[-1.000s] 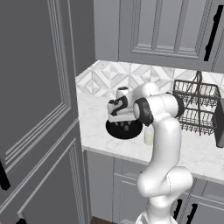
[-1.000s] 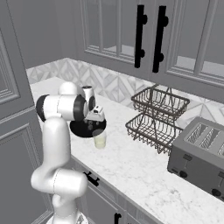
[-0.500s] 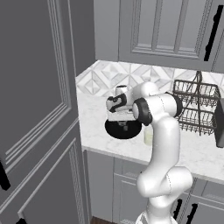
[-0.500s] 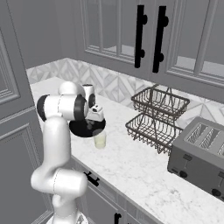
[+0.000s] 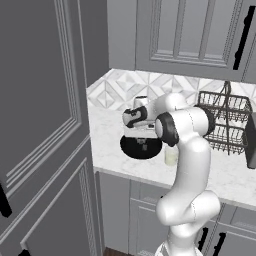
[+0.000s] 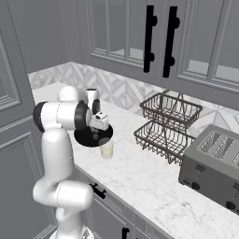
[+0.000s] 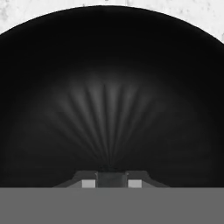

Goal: Grab a lemon wedge from the fridge and one ice cube from the ice bowl, and put them in the glass of lemonade.

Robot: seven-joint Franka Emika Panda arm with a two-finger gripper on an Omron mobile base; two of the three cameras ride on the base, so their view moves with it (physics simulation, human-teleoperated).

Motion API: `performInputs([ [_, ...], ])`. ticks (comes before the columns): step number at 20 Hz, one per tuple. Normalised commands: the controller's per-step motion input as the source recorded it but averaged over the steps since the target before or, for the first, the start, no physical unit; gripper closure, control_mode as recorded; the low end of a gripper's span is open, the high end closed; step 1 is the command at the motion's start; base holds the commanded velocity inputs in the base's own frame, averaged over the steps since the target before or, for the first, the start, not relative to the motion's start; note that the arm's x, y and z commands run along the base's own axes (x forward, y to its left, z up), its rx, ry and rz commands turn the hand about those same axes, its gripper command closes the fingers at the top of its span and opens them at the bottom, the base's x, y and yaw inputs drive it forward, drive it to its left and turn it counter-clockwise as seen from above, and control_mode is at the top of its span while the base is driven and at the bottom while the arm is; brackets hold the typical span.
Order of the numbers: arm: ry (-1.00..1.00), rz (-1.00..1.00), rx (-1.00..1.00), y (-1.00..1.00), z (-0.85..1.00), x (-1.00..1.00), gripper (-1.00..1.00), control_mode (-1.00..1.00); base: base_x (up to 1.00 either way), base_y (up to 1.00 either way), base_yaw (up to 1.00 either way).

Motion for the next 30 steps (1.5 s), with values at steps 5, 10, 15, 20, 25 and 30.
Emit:
performInputs([
  [5, -0.12, -0.13, 0.0, 0.0, 0.57, -0.29, 1.0, -1.0, 0.0, 0.0, 0.0],
  [10, -0.11, -0.14, 0.0, 0.0, 0.47, -0.27, 1.0, -1.0, 0.0, 0.0, 0.0],
  [15, -0.15, -0.14, 0.0, -0.01, 0.42, -0.61, 1.0, -1.0, 0.0, 0.0, 0.0],
  [20, -0.11, -0.16, 0.01, -0.31, 0.23, -0.99, 1.0, -1.0, 0.0, 0.0, 0.0],
  [25, -0.18, -0.1, 0.09, -0.58, 0.22, -0.99, 1.0, -1.0, 0.0, 0.0, 0.0],
  [30, -0.22, -0.05, 0.14, -0.42, 0.26, -0.7, 1.0, -1.0, 0.0, 0.0, 0.0],
])
